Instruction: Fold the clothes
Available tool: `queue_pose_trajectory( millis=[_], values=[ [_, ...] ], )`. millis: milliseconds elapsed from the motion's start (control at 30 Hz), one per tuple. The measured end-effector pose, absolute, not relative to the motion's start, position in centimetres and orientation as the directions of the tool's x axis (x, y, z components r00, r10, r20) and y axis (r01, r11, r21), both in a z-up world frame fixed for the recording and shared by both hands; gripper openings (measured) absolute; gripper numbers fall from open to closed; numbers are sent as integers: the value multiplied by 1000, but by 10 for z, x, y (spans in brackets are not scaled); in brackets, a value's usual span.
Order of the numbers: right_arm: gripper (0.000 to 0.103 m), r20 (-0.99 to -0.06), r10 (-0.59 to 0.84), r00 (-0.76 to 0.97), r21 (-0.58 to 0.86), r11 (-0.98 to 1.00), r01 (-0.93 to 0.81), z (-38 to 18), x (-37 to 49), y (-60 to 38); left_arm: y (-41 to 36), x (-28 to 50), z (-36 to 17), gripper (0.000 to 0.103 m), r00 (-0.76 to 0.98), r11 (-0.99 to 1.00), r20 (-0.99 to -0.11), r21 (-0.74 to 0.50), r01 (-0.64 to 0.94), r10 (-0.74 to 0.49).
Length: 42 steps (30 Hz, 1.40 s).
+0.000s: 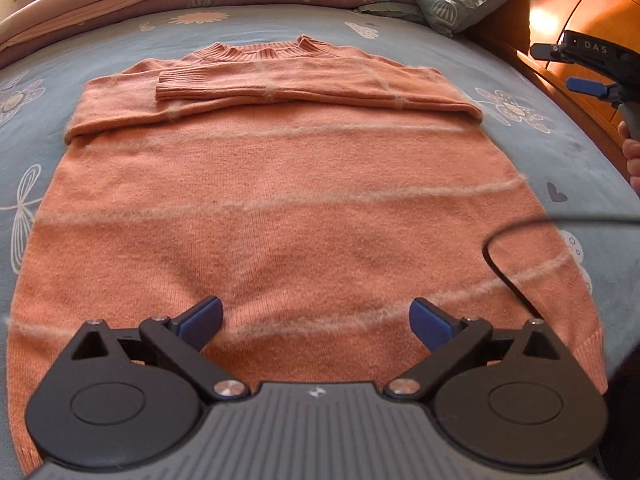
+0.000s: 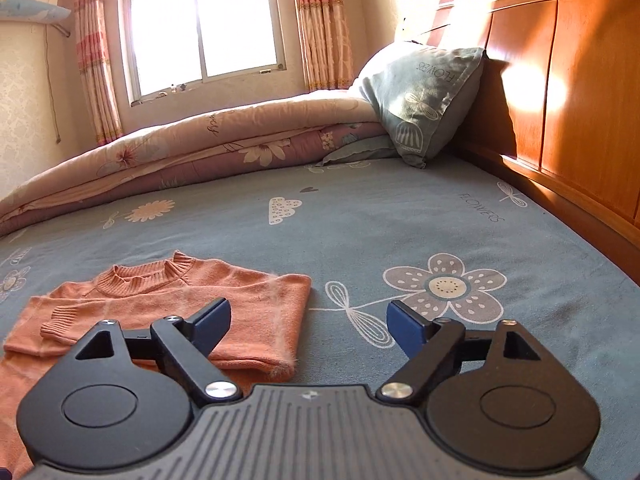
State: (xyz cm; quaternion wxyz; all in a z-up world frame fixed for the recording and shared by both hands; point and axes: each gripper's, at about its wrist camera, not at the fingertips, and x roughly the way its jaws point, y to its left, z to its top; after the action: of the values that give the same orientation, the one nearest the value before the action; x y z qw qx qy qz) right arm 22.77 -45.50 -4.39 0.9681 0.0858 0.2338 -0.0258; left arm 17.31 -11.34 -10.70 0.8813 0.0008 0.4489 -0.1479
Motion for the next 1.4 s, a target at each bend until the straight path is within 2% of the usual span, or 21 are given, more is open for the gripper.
queue_pose_trajectory(
  millis=[267, 300, 333, 367, 467, 533, 667, 733, 833, 1000, 1067, 1233, 1400],
  values=[
    [92, -373, 227, 900, 301, 947, -114, -6, 172, -437, -59, 159, -90, 99, 629, 973, -744, -204, 108, -226],
    [94, -349, 248, 904, 332, 935, -128, 0, 156, -437, -54, 158, -88, 99, 631, 971, -741, -214, 104, -231],
    [100, -317, 273, 909, 356, 922, -152, 4, 140, -435, -51, 158, -87, 99, 627, 970, -742, -220, 107, -237],
    [103, -281, 297, 912, 378, 908, -180, 6, 122, -432, -49, 159, -87, 99, 623, 971, -747, -211, 110, -233],
    [103, -246, 335, 910, 397, 891, -220, 2, 86, -416, -49, 162, -90, 99, 616, 982, -765, -161, 97, -186],
    [103, -294, 310, 904, 387, 904, -184, -10, 78, -401, -47, 160, -96, 99, 607, 981, -773, -173, 83, -188],
    [103, -492, 286, 823, 397, 914, -80, -51, 83, -366, -38, 147, -110, 99, 561, 962, -785, -258, 90, -263],
    [103, -528, 321, 786, 433, 898, -76, -65, 82, -350, -33, 138, -113, 99, 552, 957, -785, -275, 97, -282],
    [103, -527, 428, 734, 528, 842, -111, -69, 80, -331, -25, 130, -111, 99, 537, 946, -781, -298, 127, -318],
    [103, -406, 551, 729, 658, 730, -184, -43, 72, -325, -11, 128, -96, 99, 583, 946, -747, -292, 143, -319],
    [103, -426, 478, 768, 603, 783, -154, -37, 75, -324, -12, 137, -94, 99, 599, 955, -745, -256, 149, -293],
    [103, -637, 135, 759, 269, 962, 55, -74, 98, -308, -29, 162, -103, 99, 610, 974, -761, -140, 177, -220],
    [103, -672, 104, 733, 214, 975, 58, -107, 112, -299, -44, 186, -116, 99, 622, 980, -764, -62, 190, -169]
  ],
)
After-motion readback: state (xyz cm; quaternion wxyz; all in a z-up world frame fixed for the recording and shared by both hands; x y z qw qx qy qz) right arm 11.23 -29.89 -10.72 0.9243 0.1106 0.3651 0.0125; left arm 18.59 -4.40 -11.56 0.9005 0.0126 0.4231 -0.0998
